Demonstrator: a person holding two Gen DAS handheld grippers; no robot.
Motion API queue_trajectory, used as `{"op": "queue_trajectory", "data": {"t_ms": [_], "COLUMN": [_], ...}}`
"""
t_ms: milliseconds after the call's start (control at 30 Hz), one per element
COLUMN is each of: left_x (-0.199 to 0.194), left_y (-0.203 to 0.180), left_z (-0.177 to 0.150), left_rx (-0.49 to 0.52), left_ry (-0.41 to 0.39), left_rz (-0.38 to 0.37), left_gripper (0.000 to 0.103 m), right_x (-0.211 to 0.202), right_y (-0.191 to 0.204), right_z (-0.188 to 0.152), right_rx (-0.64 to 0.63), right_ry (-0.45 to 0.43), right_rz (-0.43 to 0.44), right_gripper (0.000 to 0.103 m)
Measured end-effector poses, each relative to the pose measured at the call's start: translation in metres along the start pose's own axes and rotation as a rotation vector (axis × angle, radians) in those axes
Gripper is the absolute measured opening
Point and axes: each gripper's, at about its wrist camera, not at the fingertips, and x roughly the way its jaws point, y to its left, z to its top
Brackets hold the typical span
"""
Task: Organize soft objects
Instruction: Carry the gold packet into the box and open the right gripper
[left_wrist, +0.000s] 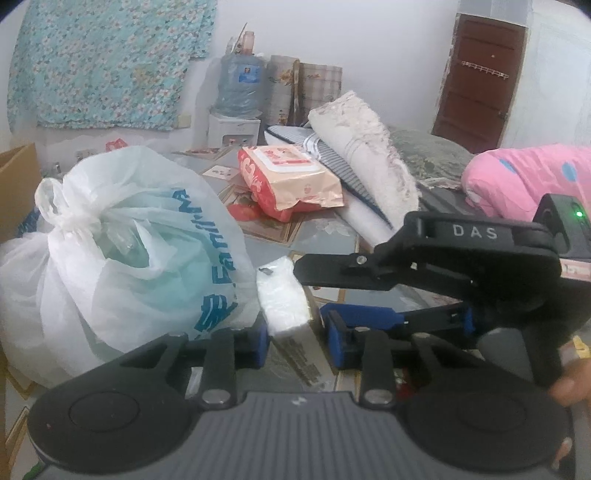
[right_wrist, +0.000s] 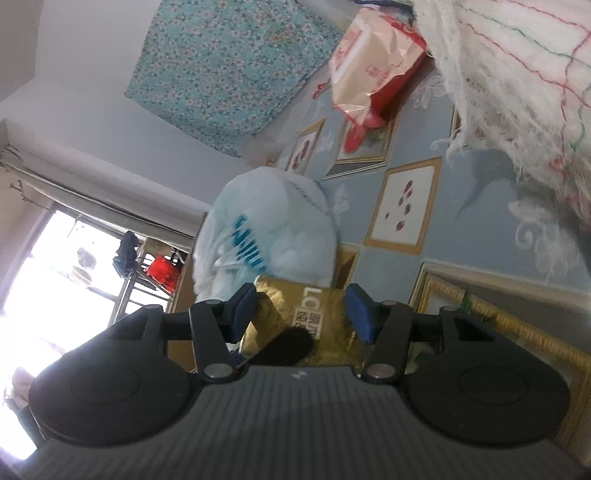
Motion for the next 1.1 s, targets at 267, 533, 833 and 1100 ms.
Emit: {"op": "queue_trajectory", "data": {"t_ms": [267, 533, 833, 1100], "left_x": [-0.066, -0.126, -0.192, -0.198], "left_y": [-0.007, 0.016, 0.076, 0.142], "left_z": [0.012, 0.021, 0.025, 0.016], "left_rx": [0.086, 0.080, -0.013, -0.162], "left_ry": [-0.147, -0.280, -0.383, -0.313], "left_rz": [0.011, 0.143, 0.366, 0.516], "left_gripper": [0.027, 0.027, 0.028, 0.027], "right_x": [-0.023, -0.004, 0.073, 0.170], "right_y": [0.064, 0.130, 0.234, 0.280], "right_z": [-0.014, -0.019, -0.039, -0.076], "right_rx": [-0.143, -0.240, -0.366, -0.373], "right_ry": [-0.014, 0.039, 0.230, 0.448], "right_rz": [0.058, 0.194, 0.331, 0.325], "right_gripper": [0.054, 0.055, 0.059, 0.060]}}
